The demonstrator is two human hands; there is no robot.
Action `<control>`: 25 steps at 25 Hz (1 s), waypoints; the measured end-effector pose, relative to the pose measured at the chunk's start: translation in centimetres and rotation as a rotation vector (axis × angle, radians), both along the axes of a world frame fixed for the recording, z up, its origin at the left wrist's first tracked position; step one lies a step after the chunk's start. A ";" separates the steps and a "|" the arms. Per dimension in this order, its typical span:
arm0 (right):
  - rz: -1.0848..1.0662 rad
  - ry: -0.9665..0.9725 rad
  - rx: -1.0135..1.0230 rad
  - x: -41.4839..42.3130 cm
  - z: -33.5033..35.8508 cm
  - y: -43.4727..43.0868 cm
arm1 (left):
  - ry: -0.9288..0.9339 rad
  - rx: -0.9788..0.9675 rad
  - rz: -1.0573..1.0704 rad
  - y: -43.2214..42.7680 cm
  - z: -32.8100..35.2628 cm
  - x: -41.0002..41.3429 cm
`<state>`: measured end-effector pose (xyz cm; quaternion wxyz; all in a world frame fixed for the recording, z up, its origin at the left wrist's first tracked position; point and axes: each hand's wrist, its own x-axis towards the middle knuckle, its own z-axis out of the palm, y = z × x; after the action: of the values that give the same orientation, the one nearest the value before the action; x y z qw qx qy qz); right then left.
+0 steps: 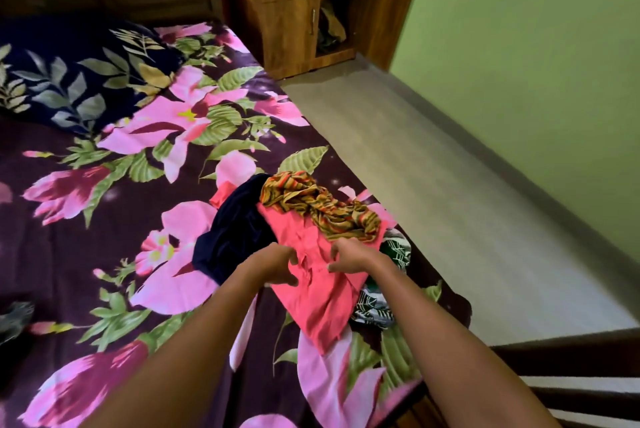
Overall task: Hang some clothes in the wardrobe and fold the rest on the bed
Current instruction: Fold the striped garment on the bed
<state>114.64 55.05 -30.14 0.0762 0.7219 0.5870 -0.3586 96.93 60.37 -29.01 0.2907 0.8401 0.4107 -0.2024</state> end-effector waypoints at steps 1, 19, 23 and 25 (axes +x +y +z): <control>-0.019 0.002 -0.001 0.9 -0.5 0.5 | 0.010 0.005 -0.012 0.6 -0.3 1.0; -0.442 -0.140 0.203 10.6 -14.1 8.1 | -0.113 0.082 -0.036 11.2 -9.6 9.9; -0.576 -0.115 0.462 9.7 -14.3 8.6 | -0.160 0.078 -0.011 12.0 -10.1 8.7; -0.711 0.013 0.604 8.4 -13.3 9.2 | -0.284 0.059 0.136 11.8 -9.6 8.4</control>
<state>122.99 64.26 -43.40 -0.2685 0.8658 0.3818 -0.1800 105.36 72.18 -38.60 0.3340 0.8389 0.4269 -0.0492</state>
